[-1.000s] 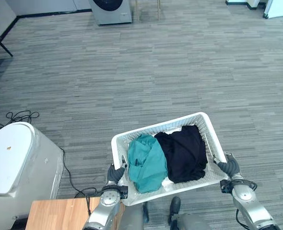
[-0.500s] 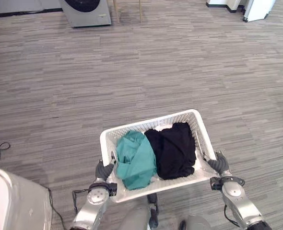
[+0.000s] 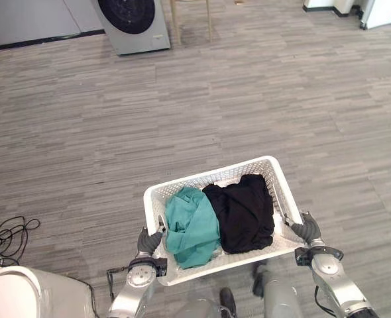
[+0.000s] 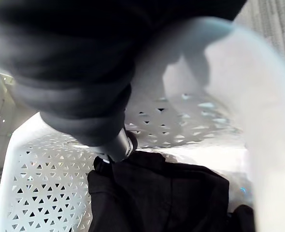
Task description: Grab the laundry basket,head to the washer,open it,put in the laundry and shut it.
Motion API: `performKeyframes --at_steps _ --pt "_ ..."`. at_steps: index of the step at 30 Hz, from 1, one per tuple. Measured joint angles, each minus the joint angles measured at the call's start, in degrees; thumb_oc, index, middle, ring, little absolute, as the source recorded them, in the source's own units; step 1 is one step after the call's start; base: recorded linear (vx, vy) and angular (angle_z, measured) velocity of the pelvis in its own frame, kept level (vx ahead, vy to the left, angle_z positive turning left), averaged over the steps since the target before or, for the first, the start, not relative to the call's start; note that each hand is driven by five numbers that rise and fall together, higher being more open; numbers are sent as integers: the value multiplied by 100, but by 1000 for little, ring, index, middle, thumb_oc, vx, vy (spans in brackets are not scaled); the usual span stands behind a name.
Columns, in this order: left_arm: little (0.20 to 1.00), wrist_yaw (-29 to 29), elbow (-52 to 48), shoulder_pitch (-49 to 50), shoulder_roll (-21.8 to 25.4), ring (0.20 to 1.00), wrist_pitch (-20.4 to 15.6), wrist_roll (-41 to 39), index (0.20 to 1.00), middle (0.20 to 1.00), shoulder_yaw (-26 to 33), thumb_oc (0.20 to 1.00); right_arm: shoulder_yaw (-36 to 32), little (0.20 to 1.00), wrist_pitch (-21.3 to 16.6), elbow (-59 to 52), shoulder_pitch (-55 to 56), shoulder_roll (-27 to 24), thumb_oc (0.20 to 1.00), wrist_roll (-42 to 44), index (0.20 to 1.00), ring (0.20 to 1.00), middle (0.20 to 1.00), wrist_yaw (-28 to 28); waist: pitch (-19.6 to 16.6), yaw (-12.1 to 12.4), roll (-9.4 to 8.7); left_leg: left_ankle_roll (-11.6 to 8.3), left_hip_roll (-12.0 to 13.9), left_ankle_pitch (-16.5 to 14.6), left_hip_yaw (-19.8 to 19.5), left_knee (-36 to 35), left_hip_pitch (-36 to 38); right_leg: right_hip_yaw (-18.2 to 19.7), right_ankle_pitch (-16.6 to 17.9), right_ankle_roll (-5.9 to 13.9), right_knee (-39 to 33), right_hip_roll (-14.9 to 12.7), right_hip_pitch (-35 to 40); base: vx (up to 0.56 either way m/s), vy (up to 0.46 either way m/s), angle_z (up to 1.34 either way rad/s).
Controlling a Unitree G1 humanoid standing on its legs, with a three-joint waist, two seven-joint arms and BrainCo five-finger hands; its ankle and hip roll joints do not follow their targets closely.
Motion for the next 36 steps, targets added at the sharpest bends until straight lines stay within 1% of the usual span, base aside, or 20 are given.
performKeyframes --at_steps 1,2,4,5,7,8,11,13,14,16,18,19,22,26,27,29,33,34,35,36 --pt "200 0 -2 5 0 200 0 0 200 200 -29 200 -36 200 -2 -4 16 7 200 -1 200 200 200 6 -36 -6 -64 -4 -74 1 -16 68 21 42 176 -253 -76 72 73 229 -268 52" --pt "200 1 1 35 -165 200 1 -2 200 200 -57 200 -73 200 -6 59 -30 -122 200 -1 200 200 200 38 -90 -45 47 -105 -62 38 -36 273 24 123 475 -472 -133 109 247 229 -271 29" --pt "200 0 -22 102 -220 200 3 -2 200 200 -57 200 -64 200 -10 63 -46 -215 200 -1 200 200 200 76 -101 75 43 -291 -30 154 -20 823 -63 134 388 -570 -203 78 480 211 -225 0" --pt "200 0 -23 105 -217 200 3 -2 200 200 -61 200 -58 200 -17 52 -37 -234 200 -1 200 200 200 103 -121 110 23 -359 37 202 10 1522 -317 172 304 -615 -320 72 653 193 -152 -7" --pt "200 0 -29 104 -192 200 3 -1 200 200 -73 200 -75 200 -38 33 22 -219 200 0 200 200 200 115 -239 121 11 -481 416 55 119 2746 -899 215 184 -586 -712 103 1028 216 -86 5" --pt "200 0 -61 96 -134 200 4 0 200 200 -81 200 -84 200 -38 -28 75 -189 200 0 200 200 200 114 -306 136 -74 -662 811 -170 111 2483 -1063 265 163 -580 -952 150 1241 195 -46 -8" --pt "200 -1 -89 8 -134 200 3 1 200 200 -164 200 -197 200 -40 -125 62 -200 200 -1 200 200 200 114 -282 195 -186 -728 1084 -81 -286 1388 -1447 352 255 -348 -1093 22 1423 192 -22 -29" --pt "200 -5 -66 -148 -192 200 5 11 200 200 -276 200 -335 200 -48 -117 189 -195 200 9 200 200 200 113 -230 86 -299 -721 974 216 -332 626 -1809 297 97 -177 -1258 -152 1650 123 2 8" --pt "200 -4 -65 -168 -196 200 16 13 200 200 -322 200 -363 200 -47 -111 203 -225 200 13 200 200 200 113 -253 77 -220 -648 974 541 -300 363 -1858 269 181 19 -1245 -152 1707 188 13 -11" --pt "200 -5 -61 -42 -199 200 40 13 200 200 -335 200 -298 200 -88 -104 274 -243 200 13 200 200 200 112 -289 96 -51 -714 1137 1706 -248 242 -2005 326 -16 210 -1267 -6 1933 318 103 -21" --pt "200 -12 -5 -8 -129 200 47 13 200 200 -300 200 -287 200 -88 -62 339 -150 200 13 200 200 200 82 -345 119 -152 -376 1040 1144 61 -207 -1608 382 -185 427 -1253 -114 1987 271 137 -17" --pt "200 -19 -5 0 -39 200 49 12 200 200 -296 200 -284 200 -80 -60 307 -53 200 4 200 200 200 79 -326 130 -238 -286 928 1263 95 -335 -1527 431 -179 532 -1194 -227 1970 168 85 -21" --pt "200 -51 -11 13 121 200 50 10 200 200 -256 200 -236 200 -55 -61 338 108 200 -44 200 200 200 79 -301 267 -341 -193 644 1225 251 -473 -1133 490 -277 665 -763 -558 1977 299 194 -33" --pt "200 -70 -168 13 319 200 45 12 200 200 -154 200 -121 200 -51 -64 185 226 200 -151 200 200 200 78 -289 363 -332 -78 616 828 435 -688 -663 520 -594 911 531 -761 1527 156 88 -51" --pt "200 -69 -177 4 334 200 46 10 200 200 -140 200 -125 200 -50 -57 125 247 200 -151 200 200 200 77 -279 374 -346 -36 615 899 501 -734 -630 554 -758 982 928 -836 1277 174 12 -28" --pt "200 -70 -197 38 349 200 45 8 200 200 -77 200 -108 200 -49 -62 87 235 200 -151 200 200 200 77 -266 337 -399 -63 618 680 571 -907 -484 689 -881 956 1230 -832 864 258 -8 -28" --pt "200 -75 -208 75 327 200 46 3 200 200 -49 200 -73 200 -37 -64 66 196 200 -154 200 200 200 78 -254 243 -381 -58 638 810 615 -984 -459 540 -832 940 655 -768 367 186 -91 -5" --pt "200 -75 -212 83 328 200 46 4 200 200 -61 200 -74 200 -35 -63 79 188 200 -154 200 200 200 78 -257 244 -405 -75 646 861 674 -970 -453 427 -629 893 262 -751 292 291 -126 -3" --pt "200 -77 -167 90 220 200 44 4 200 200 5 200 -76 200 -35 -63 64 177 200 -154 200 200 200 79 -233 215 -356 -154 714 671 590 -979 -416 352 -220 985 -256 -735 236 435 -184 -4" --pt "200 -77 -167 86 159 200 44 5 200 200 40 200 -87 200 -35 -63 51 170 200 -154 200 200 200 79 -208 213 -314 -182 759 653 587 -982 -414 332 -146 1012 -547 -757 188 481 -206 -2"
